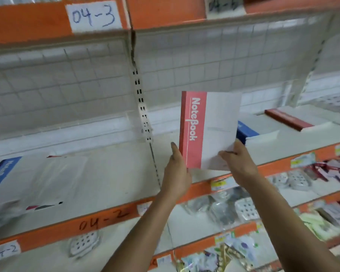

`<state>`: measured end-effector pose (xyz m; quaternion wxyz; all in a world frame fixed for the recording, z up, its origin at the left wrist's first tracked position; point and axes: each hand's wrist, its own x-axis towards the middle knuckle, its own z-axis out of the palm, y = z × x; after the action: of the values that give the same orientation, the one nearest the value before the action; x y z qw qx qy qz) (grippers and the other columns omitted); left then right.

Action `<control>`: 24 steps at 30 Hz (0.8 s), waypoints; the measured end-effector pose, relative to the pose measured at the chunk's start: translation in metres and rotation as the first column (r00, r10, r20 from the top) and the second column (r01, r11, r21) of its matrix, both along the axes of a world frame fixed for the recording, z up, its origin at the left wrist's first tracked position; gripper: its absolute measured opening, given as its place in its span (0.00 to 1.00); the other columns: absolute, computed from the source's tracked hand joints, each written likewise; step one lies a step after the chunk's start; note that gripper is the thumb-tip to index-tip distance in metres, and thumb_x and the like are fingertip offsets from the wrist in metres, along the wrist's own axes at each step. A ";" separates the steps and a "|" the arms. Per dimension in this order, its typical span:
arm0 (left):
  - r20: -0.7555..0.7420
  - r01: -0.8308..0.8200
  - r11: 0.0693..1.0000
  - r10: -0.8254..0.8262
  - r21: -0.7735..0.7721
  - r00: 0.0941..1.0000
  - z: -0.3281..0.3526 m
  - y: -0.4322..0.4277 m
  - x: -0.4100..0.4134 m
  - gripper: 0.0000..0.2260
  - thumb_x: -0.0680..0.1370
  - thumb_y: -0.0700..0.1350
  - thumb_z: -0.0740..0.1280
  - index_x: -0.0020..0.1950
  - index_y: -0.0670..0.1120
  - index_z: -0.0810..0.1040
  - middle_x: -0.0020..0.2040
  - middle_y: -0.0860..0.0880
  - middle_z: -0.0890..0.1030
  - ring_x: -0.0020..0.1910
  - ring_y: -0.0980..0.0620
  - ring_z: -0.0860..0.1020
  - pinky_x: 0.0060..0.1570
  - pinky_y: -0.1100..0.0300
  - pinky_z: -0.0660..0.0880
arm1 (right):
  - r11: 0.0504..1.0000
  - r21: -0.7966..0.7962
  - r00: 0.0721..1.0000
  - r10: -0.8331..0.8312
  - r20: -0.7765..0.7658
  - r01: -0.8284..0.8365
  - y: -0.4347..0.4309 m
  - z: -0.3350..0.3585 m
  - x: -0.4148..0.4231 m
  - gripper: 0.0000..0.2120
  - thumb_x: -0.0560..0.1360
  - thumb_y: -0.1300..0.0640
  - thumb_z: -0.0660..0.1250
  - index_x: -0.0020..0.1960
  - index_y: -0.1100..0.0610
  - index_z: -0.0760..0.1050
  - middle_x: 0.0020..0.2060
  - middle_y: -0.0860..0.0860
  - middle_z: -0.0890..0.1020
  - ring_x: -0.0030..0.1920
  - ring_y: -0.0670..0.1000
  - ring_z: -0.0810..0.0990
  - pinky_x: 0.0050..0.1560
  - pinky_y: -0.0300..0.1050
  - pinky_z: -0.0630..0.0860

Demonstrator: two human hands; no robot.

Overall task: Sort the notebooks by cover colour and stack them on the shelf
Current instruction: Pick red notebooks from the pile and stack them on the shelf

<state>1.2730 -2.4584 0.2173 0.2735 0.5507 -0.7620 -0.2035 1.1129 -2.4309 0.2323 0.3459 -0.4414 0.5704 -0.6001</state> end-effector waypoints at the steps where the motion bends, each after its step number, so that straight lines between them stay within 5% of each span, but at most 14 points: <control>1: 0.009 0.001 1.000 0.000 -0.031 1.000 -0.002 0.007 -0.025 0.36 0.79 0.39 0.62 0.77 0.41 0.40 0.65 0.41 0.73 0.60 0.42 0.75 0.55 0.55 0.71 | 1.000 0.012 1.000 -0.015 -0.017 0.015 0.010 0.001 -0.025 0.18 0.74 0.73 0.57 0.60 0.58 0.69 0.48 0.51 0.78 0.46 0.46 0.76 0.38 0.33 0.74; 4: -0.042 0.044 0.993 -0.049 -0.109 0.998 -0.004 0.027 -0.094 0.31 0.79 0.43 0.64 0.77 0.43 0.52 0.61 0.42 0.77 0.56 0.41 0.77 0.53 0.53 0.73 | 0.991 0.037 0.990 -0.130 -0.052 0.132 0.036 0.000 -0.097 0.14 0.74 0.71 0.59 0.56 0.59 0.67 0.43 0.49 0.75 0.44 0.48 0.74 0.37 0.36 0.73; 7: -0.044 0.098 0.981 -0.106 -0.166 0.993 -0.006 0.041 -0.153 0.24 0.77 0.47 0.66 0.70 0.44 0.65 0.57 0.42 0.80 0.53 0.40 0.78 0.51 0.52 0.72 | 0.972 0.072 0.973 -0.219 -0.070 0.224 0.051 -0.005 -0.162 0.13 0.74 0.69 0.61 0.56 0.59 0.63 0.44 0.52 0.72 0.49 0.53 0.73 0.47 0.48 0.74; 9: -0.008 0.126 0.975 -0.130 -0.181 0.992 -0.005 0.045 -0.190 0.23 0.77 0.48 0.67 0.69 0.43 0.67 0.56 0.41 0.80 0.53 0.39 0.78 0.51 0.50 0.72 | 0.961 0.080 0.962 -0.255 -0.102 0.263 0.059 -0.007 -0.200 0.14 0.74 0.68 0.61 0.57 0.59 0.63 0.43 0.50 0.72 0.50 0.54 0.73 0.50 0.53 0.74; 15: 0.032 0.202 0.961 -0.199 -0.187 0.979 0.000 0.029 -0.268 0.19 0.76 0.50 0.68 0.64 0.44 0.72 0.54 0.44 0.81 0.51 0.41 0.79 0.49 0.53 0.71 | 0.933 0.040 0.920 -0.345 -0.188 0.358 0.048 -0.004 -0.279 0.24 0.73 0.66 0.63 0.67 0.58 0.64 0.50 0.54 0.75 0.48 0.53 0.74 0.46 0.46 0.71; 19: 0.061 0.203 0.963 -0.195 -0.179 0.979 -0.001 0.002 -0.318 0.14 0.76 0.49 0.68 0.58 0.43 0.74 0.51 0.44 0.81 0.49 0.43 0.79 0.45 0.55 0.72 | 0.921 0.066 0.902 -0.360 -0.237 0.384 0.019 0.000 -0.332 0.19 0.73 0.64 0.65 0.62 0.60 0.64 0.51 0.57 0.76 0.48 0.54 0.75 0.39 0.43 0.71; 24: 0.093 0.181 0.978 -0.172 -0.108 0.981 0.001 -0.037 -0.380 0.16 0.77 0.50 0.68 0.59 0.42 0.73 0.53 0.42 0.81 0.53 0.41 0.79 0.50 0.53 0.73 | 0.949 0.125 0.928 -0.246 -0.281 0.290 -0.021 0.007 -0.393 0.21 0.73 0.61 0.69 0.61 0.61 0.64 0.56 0.59 0.76 0.54 0.58 0.77 0.52 0.53 0.76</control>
<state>0.8932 -2.4953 0.2180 0.2539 0.4720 -0.8291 -0.1594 0.7195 -2.4517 0.2395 0.2173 -0.4045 0.7136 -0.5290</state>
